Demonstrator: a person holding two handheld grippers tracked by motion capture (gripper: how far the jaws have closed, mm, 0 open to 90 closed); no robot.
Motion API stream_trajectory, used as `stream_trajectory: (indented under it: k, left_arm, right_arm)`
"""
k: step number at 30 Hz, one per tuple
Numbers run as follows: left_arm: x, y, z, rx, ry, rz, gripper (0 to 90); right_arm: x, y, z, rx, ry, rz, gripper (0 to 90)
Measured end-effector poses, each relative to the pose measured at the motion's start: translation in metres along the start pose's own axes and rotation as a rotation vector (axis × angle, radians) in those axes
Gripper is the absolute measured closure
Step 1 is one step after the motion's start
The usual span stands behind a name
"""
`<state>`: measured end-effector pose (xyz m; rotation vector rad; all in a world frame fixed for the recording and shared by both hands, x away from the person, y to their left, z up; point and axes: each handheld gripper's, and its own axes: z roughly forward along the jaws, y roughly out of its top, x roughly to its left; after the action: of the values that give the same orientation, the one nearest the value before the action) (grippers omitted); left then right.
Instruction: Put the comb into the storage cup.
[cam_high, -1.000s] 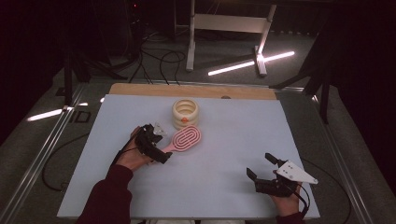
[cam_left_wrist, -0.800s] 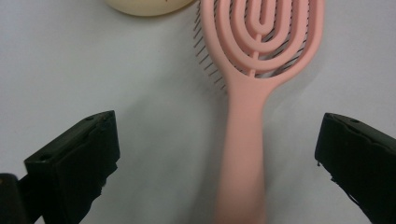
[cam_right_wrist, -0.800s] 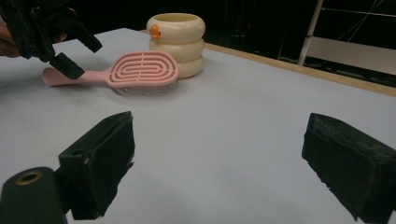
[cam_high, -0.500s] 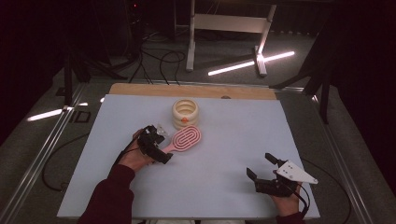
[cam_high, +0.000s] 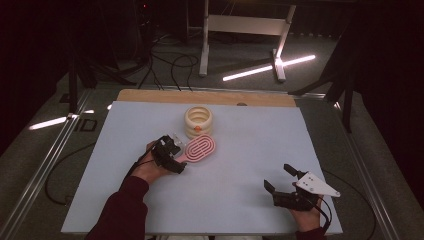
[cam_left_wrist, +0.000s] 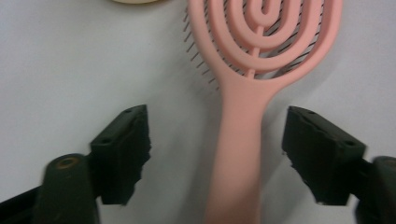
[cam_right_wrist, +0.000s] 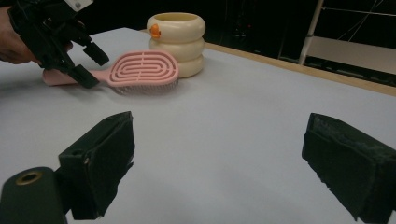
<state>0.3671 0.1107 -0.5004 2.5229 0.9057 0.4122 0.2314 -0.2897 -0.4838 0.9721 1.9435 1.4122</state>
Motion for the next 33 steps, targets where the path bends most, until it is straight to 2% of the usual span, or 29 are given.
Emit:
stream_trajectory:
  k: [1, 2, 5, 9, 12, 13, 21, 28, 33]
  left_arm:
    - [-0.002, 0.001, 0.002, 0.007, 0.006, 0.003, 30.2]
    - [-0.002, 0.002, 0.003, 0.006, 0.000, 0.005, 37.2]
    - [-0.002, 0.003, 0.004, 0.000, -0.010, 0.000, 46.2]
    - [-0.001, 0.005, 0.004, 0.011, -0.031, 0.003, 53.6]
    - [-0.001, 0.006, 0.004, 0.016, -0.027, 0.008, 59.5]
    - [0.000, 0.007, 0.004, 0.023, -0.010, 0.004, 59.5]
    - [0.002, 0.010, 0.005, 0.047, -0.032, 0.031, 64.2]
    - [0.009, 0.013, 0.006, 0.076, -0.082, 0.007, 64.8]
    - [0.007, 0.013, 0.005, 0.086, -0.094, 0.039, 69.0]
  right_arm:
    - [0.000, 0.000, 0.000, 0.000, 0.000, 0.000, 9.4]
    - [0.000, 0.000, 0.000, 0.000, 0.000, 0.000, 9.4]
    - [0.000, 0.000, 0.000, 0.000, 0.001, 0.001, 9.4]
    - [0.000, 0.000, 0.000, 0.000, 0.001, 0.001, 9.4]
    - [0.000, 0.000, 0.000, -0.001, 0.002, 0.000, 9.4]
    - [0.000, 0.000, 0.000, 0.000, 0.001, -0.001, 9.4]
    - [0.000, 0.000, 0.000, 0.002, 0.003, 0.001, 9.4]
    - [0.000, 0.000, 0.001, 0.003, 0.004, 0.000, 9.4]
    - [-0.001, -0.001, 0.000, 0.003, 0.002, 0.000, 9.4]
